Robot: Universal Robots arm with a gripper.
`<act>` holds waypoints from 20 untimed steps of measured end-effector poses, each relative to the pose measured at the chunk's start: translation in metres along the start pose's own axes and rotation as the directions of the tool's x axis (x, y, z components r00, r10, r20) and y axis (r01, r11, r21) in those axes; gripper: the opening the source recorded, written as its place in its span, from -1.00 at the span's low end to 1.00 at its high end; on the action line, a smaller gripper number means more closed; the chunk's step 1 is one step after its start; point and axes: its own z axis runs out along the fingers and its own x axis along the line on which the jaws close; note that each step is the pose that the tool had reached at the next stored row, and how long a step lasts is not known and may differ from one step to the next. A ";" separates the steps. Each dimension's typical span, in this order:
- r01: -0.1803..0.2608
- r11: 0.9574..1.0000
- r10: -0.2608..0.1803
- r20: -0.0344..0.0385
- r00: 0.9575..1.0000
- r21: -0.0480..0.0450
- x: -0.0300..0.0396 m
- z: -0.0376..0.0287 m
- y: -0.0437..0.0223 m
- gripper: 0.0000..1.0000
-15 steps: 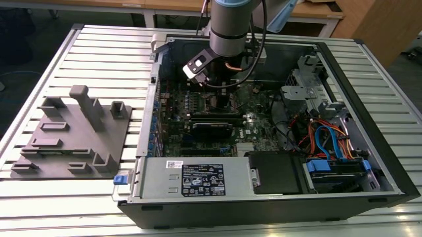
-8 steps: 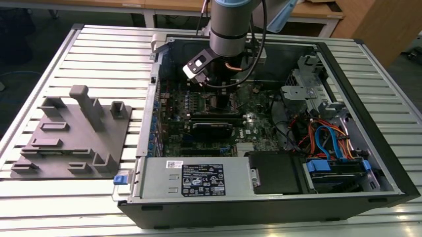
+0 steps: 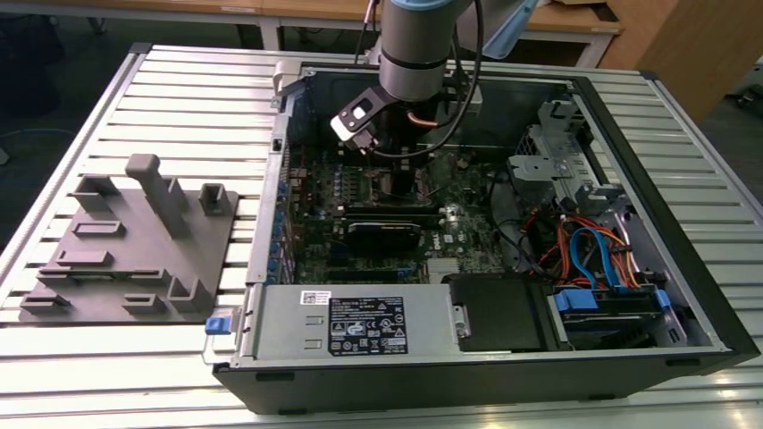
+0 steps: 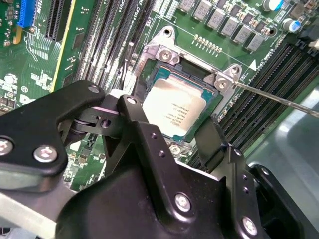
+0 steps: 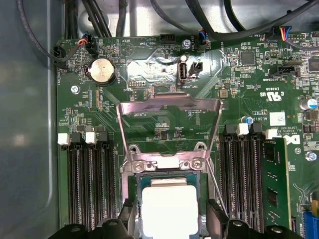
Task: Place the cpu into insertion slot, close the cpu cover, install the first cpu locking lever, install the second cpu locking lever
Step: 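Place the cpu into insertion slot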
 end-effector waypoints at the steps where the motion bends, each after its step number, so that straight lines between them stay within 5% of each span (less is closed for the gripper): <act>1: 0.000 1.000 0.000 0.000 1.000 0.001 0.0000 -0.0005 0.0000 0.33; 11: 0.000 1.000 0.000 0.001 1.000 0.011 0.0000 -0.0102 0.0002 0.29; 20: 0.000 1.000 0.000 0.001 1.000 0.012 0.0000 -0.0104 0.0002 -0.42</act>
